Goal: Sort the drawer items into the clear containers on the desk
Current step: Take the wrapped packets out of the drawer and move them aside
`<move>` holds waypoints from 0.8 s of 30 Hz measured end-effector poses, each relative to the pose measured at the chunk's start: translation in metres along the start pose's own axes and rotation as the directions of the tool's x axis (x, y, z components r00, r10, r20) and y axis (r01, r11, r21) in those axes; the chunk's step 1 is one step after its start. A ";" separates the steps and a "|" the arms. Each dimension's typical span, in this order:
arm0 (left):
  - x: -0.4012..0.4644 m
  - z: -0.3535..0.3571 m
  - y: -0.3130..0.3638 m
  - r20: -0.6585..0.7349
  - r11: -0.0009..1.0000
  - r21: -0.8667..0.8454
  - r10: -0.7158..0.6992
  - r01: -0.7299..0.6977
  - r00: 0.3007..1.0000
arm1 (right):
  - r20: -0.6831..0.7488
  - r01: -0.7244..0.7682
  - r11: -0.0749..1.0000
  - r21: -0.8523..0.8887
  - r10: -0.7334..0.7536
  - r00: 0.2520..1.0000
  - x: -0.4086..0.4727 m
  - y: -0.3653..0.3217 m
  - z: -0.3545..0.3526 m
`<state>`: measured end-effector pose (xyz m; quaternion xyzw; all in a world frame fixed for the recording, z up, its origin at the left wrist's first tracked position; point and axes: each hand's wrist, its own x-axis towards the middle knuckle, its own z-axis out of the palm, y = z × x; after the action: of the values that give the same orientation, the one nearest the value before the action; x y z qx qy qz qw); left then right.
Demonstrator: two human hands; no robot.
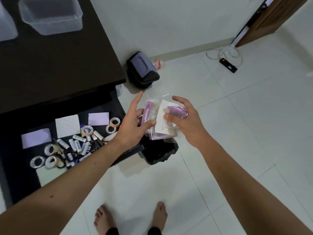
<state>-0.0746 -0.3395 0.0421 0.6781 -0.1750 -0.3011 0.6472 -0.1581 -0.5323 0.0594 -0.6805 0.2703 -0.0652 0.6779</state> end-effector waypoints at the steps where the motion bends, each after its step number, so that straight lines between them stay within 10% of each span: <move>1: 0.002 0.009 -0.003 -0.014 1.000 -0.005 -0.028 0.028 1.000 | 0.005 -0.007 1.000 0.019 0.007 1.000 0.000 0.002 -0.008; 24: 0.025 0.101 -0.134 -0.412 0.946 0.036 -0.280 0.322 0.867 | 0.136 -0.221 0.971 -0.092 0.232 0.963 0.056 0.136 -0.057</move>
<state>-0.1399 -0.4201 -0.0920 0.7768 0.0541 -0.2433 0.5783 -0.1744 -0.5997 -0.0825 -0.6732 0.2985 0.0728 0.6726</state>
